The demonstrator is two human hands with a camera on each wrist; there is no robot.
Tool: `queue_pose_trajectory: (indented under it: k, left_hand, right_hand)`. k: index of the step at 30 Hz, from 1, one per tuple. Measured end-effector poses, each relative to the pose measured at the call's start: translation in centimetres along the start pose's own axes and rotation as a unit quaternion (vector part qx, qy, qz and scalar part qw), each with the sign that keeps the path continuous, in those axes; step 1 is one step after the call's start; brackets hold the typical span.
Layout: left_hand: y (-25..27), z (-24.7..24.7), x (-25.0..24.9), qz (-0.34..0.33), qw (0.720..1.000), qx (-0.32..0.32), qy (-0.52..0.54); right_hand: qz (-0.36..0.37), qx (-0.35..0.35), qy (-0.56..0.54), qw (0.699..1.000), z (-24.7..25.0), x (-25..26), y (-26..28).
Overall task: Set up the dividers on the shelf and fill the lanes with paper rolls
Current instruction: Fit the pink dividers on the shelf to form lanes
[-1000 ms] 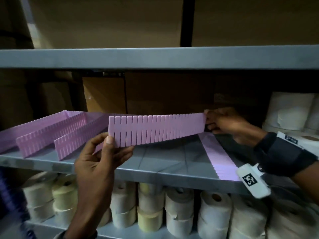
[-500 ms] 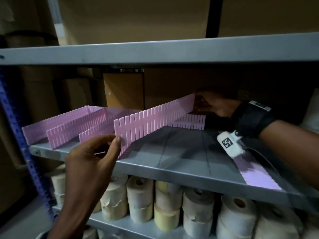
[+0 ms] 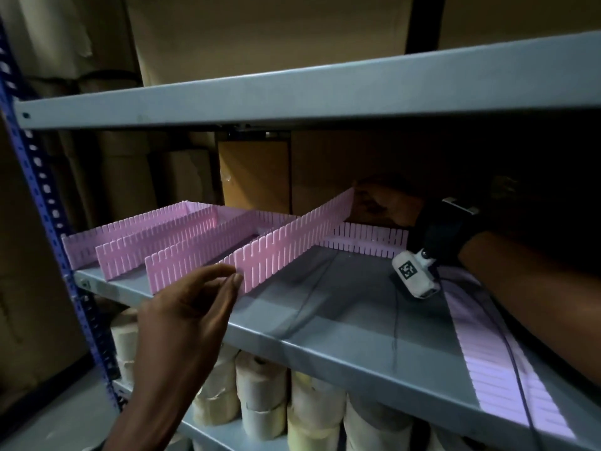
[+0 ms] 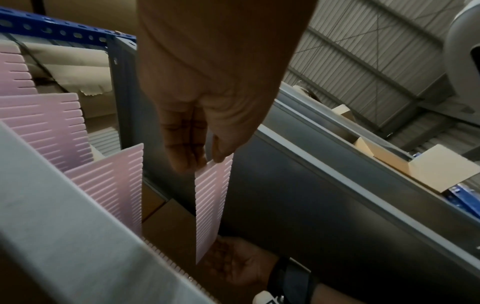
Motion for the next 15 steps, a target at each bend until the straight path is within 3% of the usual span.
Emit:
queue_pose_trajectory:
  k: [15]
  left_hand:
    - [-0.4, -2.6, 1.0, 0.023, 0.998, -0.005, -0.050]
  right_hand:
    - [0.015, 0.035, 0.029, 0.999, -1.3, -1.1, -2.5]
Point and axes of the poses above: each hand's wrist, its own y-axis away from the middle knuckle, its own z-axis out of the back of the hand, x = y × z, the point moved 2 cm from there along -y, towards the middle knuckle, and after that the axes turned 14 degrees about -y, right-handed, at the moved point
